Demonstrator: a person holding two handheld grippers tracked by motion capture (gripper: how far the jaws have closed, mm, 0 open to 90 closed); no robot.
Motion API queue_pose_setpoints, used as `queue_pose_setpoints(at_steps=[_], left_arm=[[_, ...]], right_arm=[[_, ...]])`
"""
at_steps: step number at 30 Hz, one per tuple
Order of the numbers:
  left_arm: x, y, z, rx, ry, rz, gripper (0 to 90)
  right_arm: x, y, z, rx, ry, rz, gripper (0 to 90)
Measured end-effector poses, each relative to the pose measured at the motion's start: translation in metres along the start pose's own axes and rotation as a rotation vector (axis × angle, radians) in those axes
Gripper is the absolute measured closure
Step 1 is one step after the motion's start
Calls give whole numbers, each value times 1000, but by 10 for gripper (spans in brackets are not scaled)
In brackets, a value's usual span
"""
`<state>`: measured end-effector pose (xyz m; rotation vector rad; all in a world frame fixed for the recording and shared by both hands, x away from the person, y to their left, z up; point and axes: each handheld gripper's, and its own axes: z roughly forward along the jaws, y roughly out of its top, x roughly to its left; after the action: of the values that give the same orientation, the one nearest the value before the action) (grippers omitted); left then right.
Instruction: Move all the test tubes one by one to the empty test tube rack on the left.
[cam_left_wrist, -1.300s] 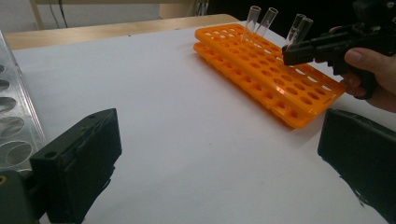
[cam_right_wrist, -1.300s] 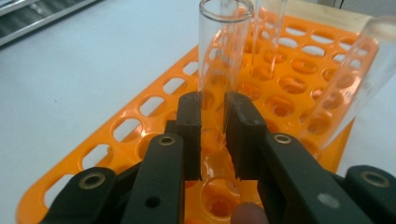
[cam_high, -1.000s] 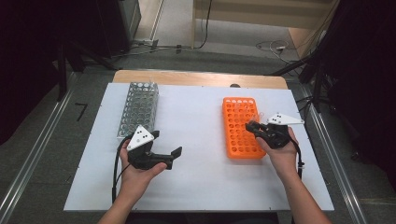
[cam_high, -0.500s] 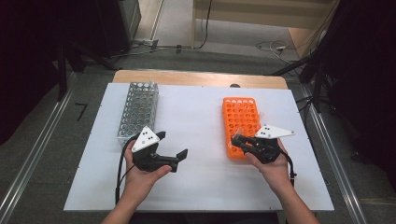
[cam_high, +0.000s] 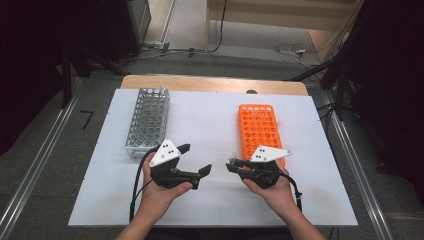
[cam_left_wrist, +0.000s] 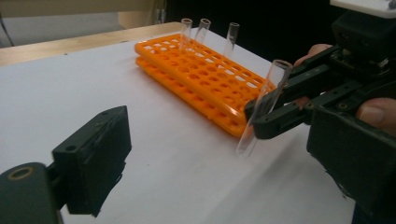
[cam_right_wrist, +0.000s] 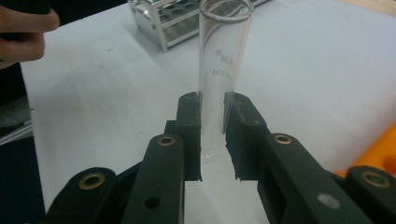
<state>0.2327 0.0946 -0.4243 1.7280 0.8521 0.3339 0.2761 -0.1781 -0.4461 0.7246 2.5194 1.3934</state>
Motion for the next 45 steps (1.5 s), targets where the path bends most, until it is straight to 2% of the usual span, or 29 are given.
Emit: queue_pose_setpoints(at_steps=[3, 6, 11, 17, 25, 31, 37, 40, 43, 45], left_arm=[[-5, 0, 3, 6, -35, 11, 176], [-10, 0, 7, 17, -51, 21, 244], [-18, -1, 14, 43, -52, 30, 379], [-21, -2, 19, 61, -76, 37, 514], [-25, -3, 21, 81, -68, 71, 662], [-25, -3, 21, 83, -62, 85, 726], [-23, -2, 20, 83, -57, 75, 748], [-21, -1, 20, 81, -65, 66, 751], [-19, 0, 20, 86, -56, 66, 752], [-17, 1, 19, 85, -55, 66, 752]], right_arm=[[7, 1, 5, 10, 12, -21, 741], [13, 2, 10, 22, 21, -31, 741], [21, 3, 16, 34, 30, -46, 741], [29, 5, 19, 36, 45, -57, 742], [39, 8, 21, 49, 44, -91, 742], [39, 8, 22, 51, 41, -98, 742], [38, 7, 22, 46, 42, -91, 740], [39, 7, 21, 45, 28, -101, 728], [38, 6, 18, 26, 33, -89, 659], [36, 6, 15, 17, 33, -83, 571]])
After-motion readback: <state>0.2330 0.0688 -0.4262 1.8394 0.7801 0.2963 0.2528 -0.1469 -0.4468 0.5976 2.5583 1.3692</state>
